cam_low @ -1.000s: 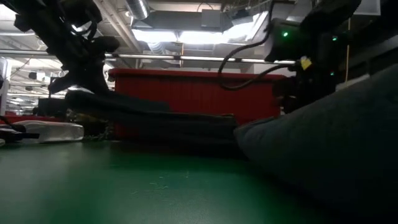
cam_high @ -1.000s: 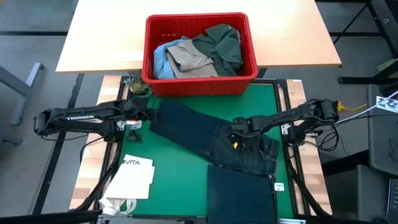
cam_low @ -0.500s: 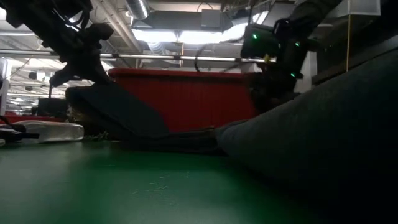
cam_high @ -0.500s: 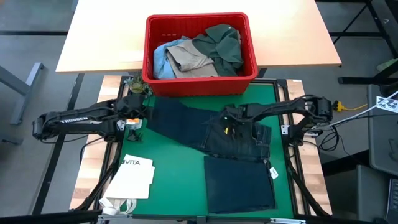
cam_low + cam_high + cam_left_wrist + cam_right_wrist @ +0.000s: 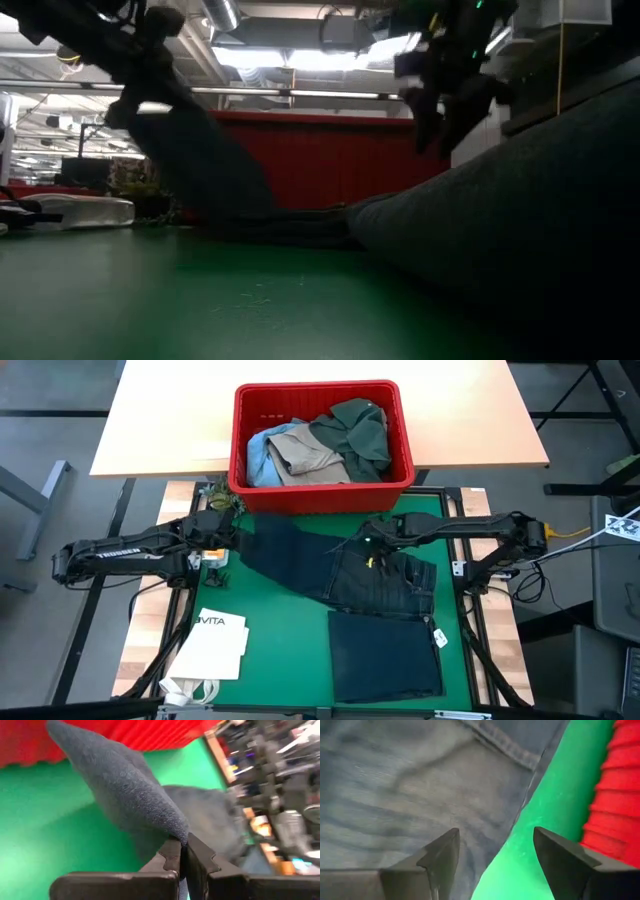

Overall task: Fold Laundry from Bin
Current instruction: Fold the dark blue pants

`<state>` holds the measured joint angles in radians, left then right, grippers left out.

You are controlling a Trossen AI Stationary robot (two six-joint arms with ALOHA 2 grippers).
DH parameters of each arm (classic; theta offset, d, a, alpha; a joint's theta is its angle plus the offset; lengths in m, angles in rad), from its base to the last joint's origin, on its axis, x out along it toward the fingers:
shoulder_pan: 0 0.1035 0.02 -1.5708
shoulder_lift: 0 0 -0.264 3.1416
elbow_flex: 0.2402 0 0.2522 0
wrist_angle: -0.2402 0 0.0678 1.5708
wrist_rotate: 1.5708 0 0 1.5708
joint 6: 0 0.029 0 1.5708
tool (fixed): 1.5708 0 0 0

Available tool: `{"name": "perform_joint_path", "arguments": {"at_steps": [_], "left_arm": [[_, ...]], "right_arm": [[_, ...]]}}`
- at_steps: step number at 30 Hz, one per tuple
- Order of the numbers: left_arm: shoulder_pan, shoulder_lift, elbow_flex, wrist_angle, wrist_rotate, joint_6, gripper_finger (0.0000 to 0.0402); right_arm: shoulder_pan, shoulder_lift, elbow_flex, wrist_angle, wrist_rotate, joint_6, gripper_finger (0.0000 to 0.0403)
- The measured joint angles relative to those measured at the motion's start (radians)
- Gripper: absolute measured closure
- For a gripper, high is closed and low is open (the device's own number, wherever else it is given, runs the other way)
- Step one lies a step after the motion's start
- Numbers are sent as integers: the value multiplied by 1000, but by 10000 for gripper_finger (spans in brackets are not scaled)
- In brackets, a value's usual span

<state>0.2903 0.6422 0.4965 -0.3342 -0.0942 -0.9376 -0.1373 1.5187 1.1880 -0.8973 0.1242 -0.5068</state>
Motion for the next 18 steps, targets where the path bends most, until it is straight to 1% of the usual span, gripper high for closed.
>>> {"name": "perform_joint_path", "arguments": {"at_steps": [4, 8, 12, 14, 15, 18], "left_arm": [[-47, 35, 0, 143, 2, -1, 398], [-111, 121, 0, 323, -3, -3, 398], [-174, 258, 0, 568, -36, -2, 398], [-198, 340, 18, 655, -52, 0, 398], [-207, 381, 35, 689, -53, 6, 398], [-232, 506, 115, 721, -68, 35, 398]], "right_arm": [[52, -87, 18, -16, -1, 1, 150], [90, -183, 18, -46, 4, 28, 150], [115, -275, 18, -100, 32, 94, 150], [115, -315, 18, -134, 45, 123, 150], [114, -336, 18, -146, 49, 138, 150], [111, -391, 18, -179, 55, 168, 150]]}}
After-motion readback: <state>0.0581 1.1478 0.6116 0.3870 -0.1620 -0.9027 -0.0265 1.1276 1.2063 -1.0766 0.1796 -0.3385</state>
